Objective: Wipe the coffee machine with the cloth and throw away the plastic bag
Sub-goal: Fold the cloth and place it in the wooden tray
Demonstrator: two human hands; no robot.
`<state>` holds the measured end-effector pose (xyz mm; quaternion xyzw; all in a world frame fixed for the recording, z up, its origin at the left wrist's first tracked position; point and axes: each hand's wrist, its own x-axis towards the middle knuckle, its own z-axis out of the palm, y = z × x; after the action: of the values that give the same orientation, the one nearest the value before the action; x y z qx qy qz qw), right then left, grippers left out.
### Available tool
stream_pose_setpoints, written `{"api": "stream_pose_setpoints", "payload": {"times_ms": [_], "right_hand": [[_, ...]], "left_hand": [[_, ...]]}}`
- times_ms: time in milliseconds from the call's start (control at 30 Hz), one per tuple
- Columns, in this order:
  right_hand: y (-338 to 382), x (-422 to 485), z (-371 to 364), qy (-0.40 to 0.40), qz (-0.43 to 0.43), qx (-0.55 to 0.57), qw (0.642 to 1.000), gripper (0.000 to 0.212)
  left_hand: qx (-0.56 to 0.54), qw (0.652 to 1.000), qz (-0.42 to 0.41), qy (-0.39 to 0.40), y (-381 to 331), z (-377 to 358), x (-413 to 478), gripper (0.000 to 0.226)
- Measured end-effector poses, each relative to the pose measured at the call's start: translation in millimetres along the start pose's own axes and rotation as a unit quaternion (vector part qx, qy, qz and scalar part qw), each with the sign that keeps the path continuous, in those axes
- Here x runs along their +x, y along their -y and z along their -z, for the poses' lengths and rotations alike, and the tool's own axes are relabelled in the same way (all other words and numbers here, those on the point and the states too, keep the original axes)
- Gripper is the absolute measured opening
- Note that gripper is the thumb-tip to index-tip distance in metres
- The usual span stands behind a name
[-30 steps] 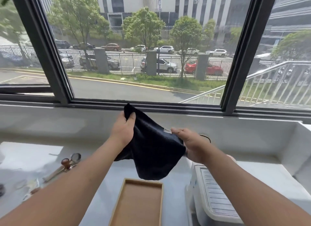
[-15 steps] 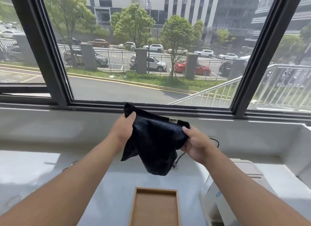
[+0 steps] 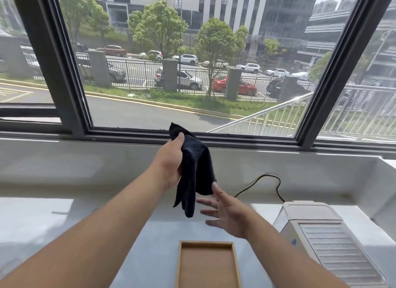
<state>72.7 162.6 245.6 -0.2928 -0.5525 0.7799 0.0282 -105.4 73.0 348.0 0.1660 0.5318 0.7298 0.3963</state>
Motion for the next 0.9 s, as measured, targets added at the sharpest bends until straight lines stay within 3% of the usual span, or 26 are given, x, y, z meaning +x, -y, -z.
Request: {"api": "stream_pose_setpoints", "payload": {"times_ms": [67,200,367,567,667,733,833,900], "right_hand": [[-3,3,-7,-0.004,-0.003,-0.018,1.0,0.088],[-1,10,-13,-0.017,0.024,-0.004,1.0,0.081],[7,18,-11,-0.078,0.093,0.039,0.992,0.045],[20,12,16,-0.112,0.1,0.079,0.986,0.033],[28,9,32,-0.108,0.084,0.097,0.986,0.035],[32,5,44,-0.063,0.079,0.096,0.99,0.037],[35,2,62,-0.006,0.073,0.072,0.995,0.047],[36,4,75,-0.02,0.062,0.056,0.996,0.048]], "left_hand": [[-0.013,1.0,0.014,0.011,-2,3,0,0.05],[-0.03,0.999,0.039,0.024,-3,9,1,0.055],[-0.035,0.998,0.055,0.007,1,24,12,0.058],[0.099,0.987,0.111,-0.053,18,49,25,0.049],[0.181,0.971,0.158,0.005,32,58,24,0.037],[0.168,0.969,0.177,0.046,42,62,22,0.027],[0.143,0.975,0.166,0.031,54,66,25,0.082],[0.19,0.97,0.149,0.034,60,68,28,0.096]]}}
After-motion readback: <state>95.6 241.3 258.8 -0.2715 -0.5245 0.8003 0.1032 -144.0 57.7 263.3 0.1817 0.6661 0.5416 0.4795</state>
